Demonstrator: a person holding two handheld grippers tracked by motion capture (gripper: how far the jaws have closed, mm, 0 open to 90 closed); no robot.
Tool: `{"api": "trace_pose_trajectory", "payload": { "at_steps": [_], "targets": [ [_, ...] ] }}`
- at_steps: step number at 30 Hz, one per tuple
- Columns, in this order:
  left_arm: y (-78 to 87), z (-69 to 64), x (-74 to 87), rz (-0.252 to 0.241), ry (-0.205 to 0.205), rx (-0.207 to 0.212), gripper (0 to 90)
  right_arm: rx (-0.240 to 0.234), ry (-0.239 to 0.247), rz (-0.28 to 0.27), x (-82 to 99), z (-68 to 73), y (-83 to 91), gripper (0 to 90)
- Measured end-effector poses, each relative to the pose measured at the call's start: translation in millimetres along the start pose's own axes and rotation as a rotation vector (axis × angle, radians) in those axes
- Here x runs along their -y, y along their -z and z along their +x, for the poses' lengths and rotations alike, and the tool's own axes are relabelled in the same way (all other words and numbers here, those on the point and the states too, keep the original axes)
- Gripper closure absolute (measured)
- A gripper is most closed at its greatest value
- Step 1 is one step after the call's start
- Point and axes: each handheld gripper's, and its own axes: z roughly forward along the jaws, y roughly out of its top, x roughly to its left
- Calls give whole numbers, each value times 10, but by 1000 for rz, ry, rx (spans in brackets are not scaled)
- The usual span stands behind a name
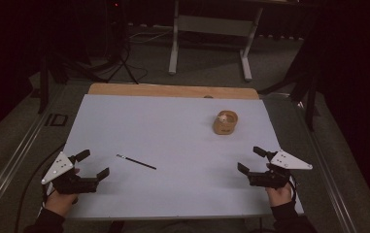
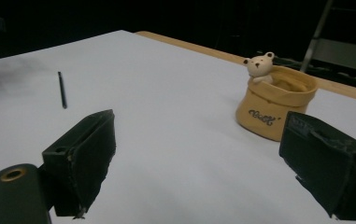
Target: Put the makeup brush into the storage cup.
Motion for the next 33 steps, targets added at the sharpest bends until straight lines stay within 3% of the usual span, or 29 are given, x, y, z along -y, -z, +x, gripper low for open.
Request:
{"api": "trace_pose_trajectory", "payload": {
  "at_steps": [9,14,19,22,26,33],
  "targets": [
    [68,32,2,-23,61,4,0,0,0,0,-8,-14,-25,106],
    [79,60,-49,22,99,-4,0,-21,-5,7,-8,-9,-35,106],
    [50,90,-106,110,101,-19,0,-27,-4,1,-26,8,-20,106],
    [27,104,-179,137,114,29,0,-28,2,5,-31,24,-17,107],
    [0,102,-300,171,56,74,0,-36,1,3,-40,39,-15,107],
    [-49,139,-470,197,3,134,0,-41,8,8,-45,57,-21,108]
  ]
}}
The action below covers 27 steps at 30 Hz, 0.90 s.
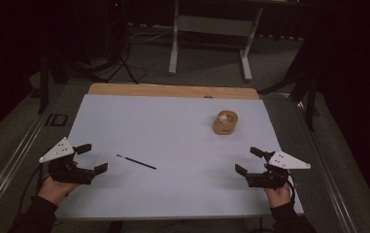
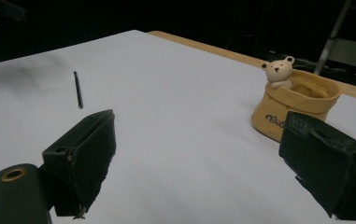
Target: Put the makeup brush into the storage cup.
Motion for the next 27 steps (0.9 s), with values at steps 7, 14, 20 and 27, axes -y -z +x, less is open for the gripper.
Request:
{"api": "trace_pose_trajectory", "payload": {
  "at_steps": [7,14,20,27],
  "targets": [
    [-45,30,-192,43,-73,34,0,3,-1,-7,-9,3,-14,109],
    [-108,44,-380,78,-137,63,0,1,2,-3,1,5,-14,109],
    [-161,57,-504,128,-183,72,0,4,2,-9,4,1,-11,109],
    [-247,95,-624,171,-239,91,0,1,-2,-3,9,-3,-18,109]
  ]
}}
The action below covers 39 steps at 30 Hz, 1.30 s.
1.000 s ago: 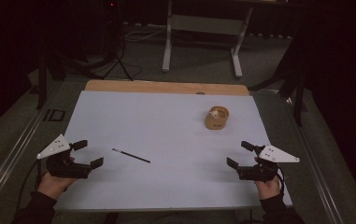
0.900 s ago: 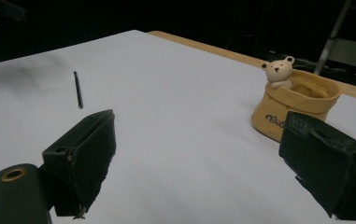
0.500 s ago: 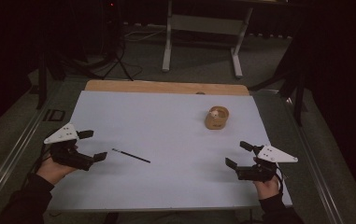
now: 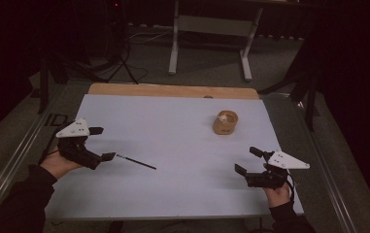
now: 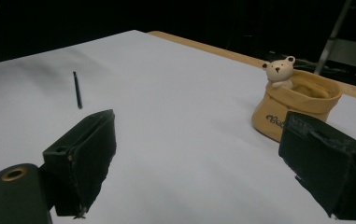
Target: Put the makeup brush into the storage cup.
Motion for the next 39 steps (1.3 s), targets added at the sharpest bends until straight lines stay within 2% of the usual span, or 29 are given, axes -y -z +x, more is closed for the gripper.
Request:
{"api": "trace_pose_trajectory", "payload": {
  "at_steps": [7,11,14,16,17,18,28,39],
  "targets": [
    [-114,40,-98,56,-53,37,0,0,-3,3,7,-6,0,109],
    [-168,54,-150,67,-72,53,0,0,-6,9,13,-6,-7,109],
    [-209,56,-188,80,-101,61,0,1,-4,13,13,-6,-11,109],
    [-244,51,-202,106,-131,69,3,1,-1,14,14,-5,-13,109],
    [-244,51,-202,106,-131,69,4,1,-1,14,14,-5,-13,109],
    [-286,50,-206,133,-150,65,4,2,0,15,14,-4,-13,109],
    [-437,51,-216,188,-170,108,7,0,1,15,16,0,-11,109],
    [-632,-10,-242,300,-237,139,34,-13,-3,1,15,-3,-6,109]
  ]
}}
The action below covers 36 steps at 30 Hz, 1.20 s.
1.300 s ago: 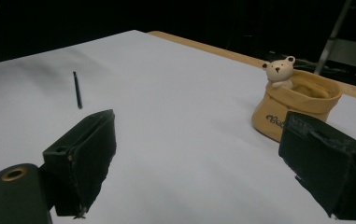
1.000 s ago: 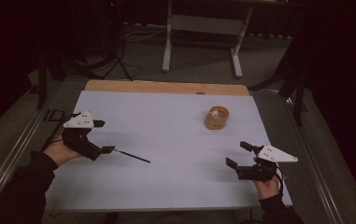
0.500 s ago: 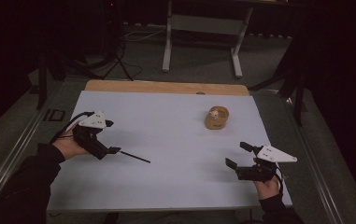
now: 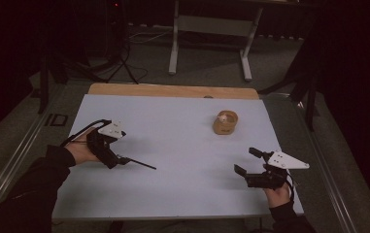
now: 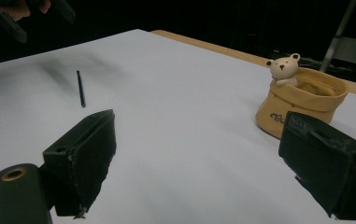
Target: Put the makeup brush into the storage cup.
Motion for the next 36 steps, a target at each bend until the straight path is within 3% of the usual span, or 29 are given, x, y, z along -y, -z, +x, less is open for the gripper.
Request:
{"api": "trace_pose_trajectory", "payload": {
  "at_steps": [9,16,28,36],
  "targets": [
    [-94,9,-62,54,-48,24,98,-16,4,-3,-2,8,-4,108],
    [-189,71,-119,91,-86,74,196,-50,19,-17,-2,29,-6,108],
    [-378,104,-191,180,-208,126,432,-59,13,-16,4,25,-14,108],
    [-456,126,-206,218,-246,162,567,-61,16,-8,7,26,-20,108]
  ]
}}
